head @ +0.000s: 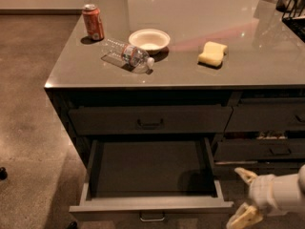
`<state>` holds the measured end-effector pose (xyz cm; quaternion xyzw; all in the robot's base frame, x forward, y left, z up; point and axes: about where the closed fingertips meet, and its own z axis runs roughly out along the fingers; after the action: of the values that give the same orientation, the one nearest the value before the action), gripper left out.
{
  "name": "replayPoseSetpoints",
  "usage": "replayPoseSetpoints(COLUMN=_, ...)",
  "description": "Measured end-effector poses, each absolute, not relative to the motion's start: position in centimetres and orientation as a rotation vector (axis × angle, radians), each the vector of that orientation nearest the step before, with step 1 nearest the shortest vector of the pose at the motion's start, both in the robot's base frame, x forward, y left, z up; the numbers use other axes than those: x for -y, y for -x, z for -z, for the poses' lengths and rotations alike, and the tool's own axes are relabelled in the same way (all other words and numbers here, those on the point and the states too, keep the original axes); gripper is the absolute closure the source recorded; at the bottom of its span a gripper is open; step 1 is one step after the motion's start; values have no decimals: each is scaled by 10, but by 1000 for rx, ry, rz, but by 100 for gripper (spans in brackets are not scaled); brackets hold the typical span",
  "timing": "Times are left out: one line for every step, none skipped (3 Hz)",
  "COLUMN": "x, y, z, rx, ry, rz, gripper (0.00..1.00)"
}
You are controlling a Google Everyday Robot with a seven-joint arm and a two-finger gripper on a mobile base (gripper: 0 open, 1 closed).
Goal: Close middle drawer
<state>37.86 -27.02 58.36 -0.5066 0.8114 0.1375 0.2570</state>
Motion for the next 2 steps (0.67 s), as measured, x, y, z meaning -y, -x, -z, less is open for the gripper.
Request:
replayPoseSetpoints(x=234, y=-355, z=-546, rx=-2008, ry=1641, rz=-333, gripper=0)
replayPoseSetpoints(x=230, y=-355, z=-545, rx=-1957, ry=1697, rz=-318, gripper=0)
